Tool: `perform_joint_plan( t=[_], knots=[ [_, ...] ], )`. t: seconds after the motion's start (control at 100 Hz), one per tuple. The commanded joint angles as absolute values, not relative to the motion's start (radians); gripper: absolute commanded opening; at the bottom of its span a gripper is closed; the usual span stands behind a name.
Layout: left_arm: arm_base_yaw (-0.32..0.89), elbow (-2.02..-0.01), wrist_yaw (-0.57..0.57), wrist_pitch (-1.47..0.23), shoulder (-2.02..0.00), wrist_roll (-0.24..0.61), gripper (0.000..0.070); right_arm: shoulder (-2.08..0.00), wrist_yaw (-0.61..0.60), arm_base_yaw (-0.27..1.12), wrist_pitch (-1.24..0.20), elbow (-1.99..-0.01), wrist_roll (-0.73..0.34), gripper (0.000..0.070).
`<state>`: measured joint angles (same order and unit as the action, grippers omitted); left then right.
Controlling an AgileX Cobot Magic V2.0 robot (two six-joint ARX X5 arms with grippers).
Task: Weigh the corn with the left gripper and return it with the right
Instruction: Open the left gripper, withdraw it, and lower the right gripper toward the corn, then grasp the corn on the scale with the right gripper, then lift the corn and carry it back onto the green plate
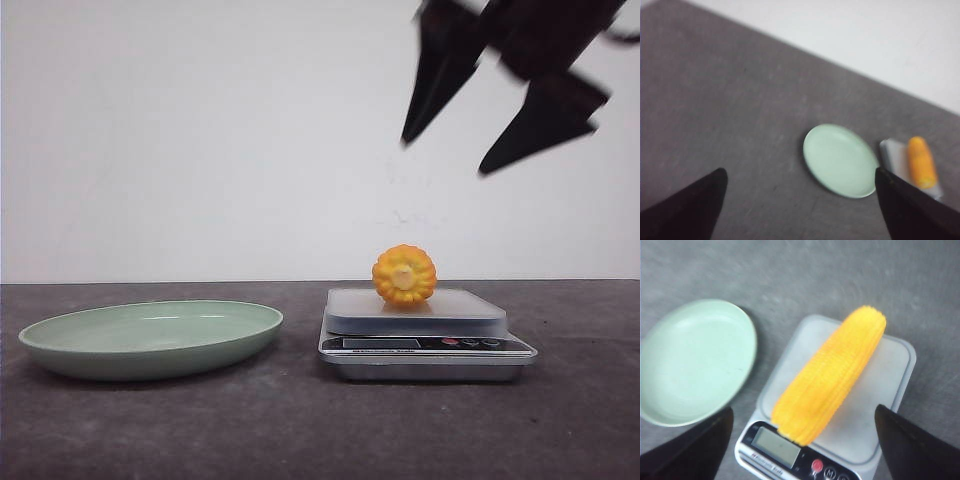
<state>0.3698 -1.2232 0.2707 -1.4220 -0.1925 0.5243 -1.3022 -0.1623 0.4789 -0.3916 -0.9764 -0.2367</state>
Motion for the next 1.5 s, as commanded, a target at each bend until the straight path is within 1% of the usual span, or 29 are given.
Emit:
perform_joint_plan(
  t=[0.0,0.22,0.44,0.48,0.55,0.61,0.65,0.76,0.77,0.99,1.1,1.23,1.31,1.4,1.49],
  knots=[
    [0.369,-1.218,0.260,-1.435,-0.190,0.519,0.0551,-1.383,-0.134,0.496,-0.382,-1.023,-0.252,0.0575],
    [0.369,-1.190,0.255,-1.408,-0.190,0.502,0.0551,-1.577,-0.099,0.508,-0.397,-1.129,-0.258,0.0575],
    [0.368,-1.190,0.261,-1.407,-0.190,0.483,0.0551,-1.675,-0.077,0.508,-0.396,-1.156,-0.295,0.0572],
    [0.368,-1.190,0.262,-1.407,-0.190,0.483,0.0551,-1.687,-0.078,0.508,-0.397,-1.156,-0.304,0.0557],
    [0.368,-1.190,0.263,-1.407,-0.190,0.482,0.0551,-1.707,-0.079,0.508,-0.399,-1.156,-0.308,0.0486],
    [0.368,-1.190,0.266,-1.406,-0.190,0.480,0.0551,-1.716,-0.080,0.509,-0.409,-1.156,-0.316,0.0390],
    [0.368,-1.190,0.267,-1.406,-0.190,0.479,0.0551,-1.721,-0.078,0.511,-0.413,-1.156,-0.317,0.0303],
    [0.368,-1.190,0.269,-1.406,-0.190,0.479,0.0551,-1.720,-0.069,0.523,-0.403,-1.156,-0.315,0.0016],
    [0.368,-1.190,0.269,-1.406,-0.190,0.479,0.0551,-1.718,-0.069,0.524,-0.402,-1.156,-0.314,0.0000],
    [0.368,-1.190,0.269,-1.406,-0.190,0.480,0.0551,-1.631,-0.067,0.543,-0.389,-1.160,-0.300,0.0000],
    [0.368,-1.190,0.269,-1.395,-0.190,0.480,0.0551,-1.566,-0.082,0.571,-0.382,-1.182,-0.316,0.0000],
    [0.368,-1.190,0.269,-1.387,-0.190,0.480,0.0551,-1.565,-0.082,0.646,-0.385,-1.268,-0.339,0.0000],
    [0.368,-1.190,0.269,-1.387,-0.190,0.480,0.0551,-1.589,-0.071,0.716,-0.381,-1.326,-0.344,0.0000],
    [0.368,-1.190,0.269,-1.383,-0.190,0.479,0.0551,-1.642,-0.040,0.794,-0.381,-1.395,-0.350,0.0000],
    [0.368,-1.190,0.268,-1.375,-0.190,0.480,0.0551,-1.705,-0.034,0.847,-0.382,-1.450,-0.368,0.0000]
  ],
)
